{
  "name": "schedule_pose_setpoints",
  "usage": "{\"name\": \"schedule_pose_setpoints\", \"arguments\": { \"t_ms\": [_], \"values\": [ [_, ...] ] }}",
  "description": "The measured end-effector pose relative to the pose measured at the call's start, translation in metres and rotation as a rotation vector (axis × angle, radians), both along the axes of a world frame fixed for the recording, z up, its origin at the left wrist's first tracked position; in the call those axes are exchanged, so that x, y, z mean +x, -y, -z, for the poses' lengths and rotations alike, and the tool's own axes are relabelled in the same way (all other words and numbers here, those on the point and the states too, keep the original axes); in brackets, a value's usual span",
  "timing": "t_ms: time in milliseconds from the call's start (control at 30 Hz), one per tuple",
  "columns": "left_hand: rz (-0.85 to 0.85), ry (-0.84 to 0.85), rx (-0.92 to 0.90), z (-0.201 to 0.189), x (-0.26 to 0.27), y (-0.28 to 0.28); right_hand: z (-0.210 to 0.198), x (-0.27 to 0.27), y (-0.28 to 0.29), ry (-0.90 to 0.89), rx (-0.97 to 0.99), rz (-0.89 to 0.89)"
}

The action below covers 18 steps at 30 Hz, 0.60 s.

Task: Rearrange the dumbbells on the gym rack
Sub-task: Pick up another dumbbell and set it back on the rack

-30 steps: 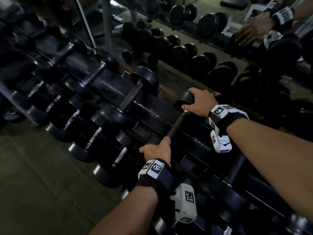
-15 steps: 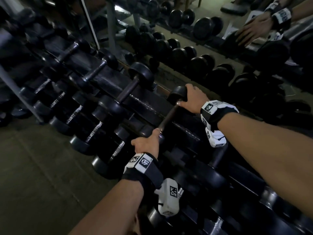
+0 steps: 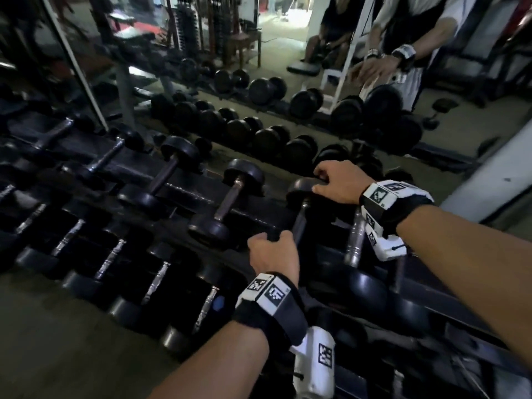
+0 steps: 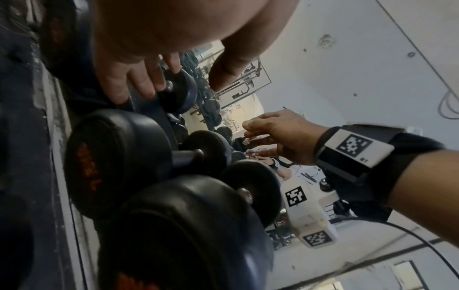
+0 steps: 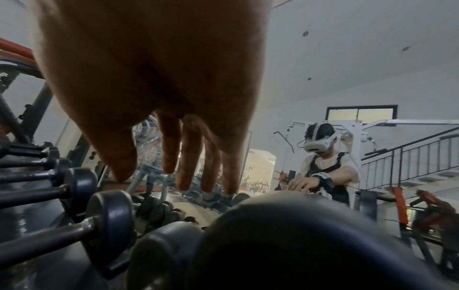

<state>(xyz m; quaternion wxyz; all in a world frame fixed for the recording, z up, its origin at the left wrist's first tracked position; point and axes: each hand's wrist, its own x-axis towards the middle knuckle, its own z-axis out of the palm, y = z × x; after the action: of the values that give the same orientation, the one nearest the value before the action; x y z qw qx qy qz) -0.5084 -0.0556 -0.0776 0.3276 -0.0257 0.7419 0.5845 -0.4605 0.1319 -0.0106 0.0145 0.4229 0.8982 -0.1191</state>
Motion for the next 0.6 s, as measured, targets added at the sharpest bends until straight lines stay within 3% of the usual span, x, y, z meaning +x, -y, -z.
{"name": "schedule_pose_setpoints", "arguments": {
  "t_ms": [167, 333, 500, 600],
  "values": [
    [0.034, -0.042, -0.004, -0.007, 0.047, -0.014, -0.012, 0.055, -0.01, 0.006, 0.054, 0.035],
    [-0.017, -0.103, -0.069, -0.001, 0.092, -0.03, 0.0, 0.097, -0.034, 0.019, 0.012, -0.046],
    [-0.214, -0.265, -0.173, 0.008, 0.136, -0.048, 0.017, 0.119, -0.059, -0.091, -0.082, -0.198],
    [-0.38, -0.208, -0.217, 0.009, 0.152, -0.049, 0.026, 0.121, -0.069, -0.091, -0.084, -0.225]
  ]
}}
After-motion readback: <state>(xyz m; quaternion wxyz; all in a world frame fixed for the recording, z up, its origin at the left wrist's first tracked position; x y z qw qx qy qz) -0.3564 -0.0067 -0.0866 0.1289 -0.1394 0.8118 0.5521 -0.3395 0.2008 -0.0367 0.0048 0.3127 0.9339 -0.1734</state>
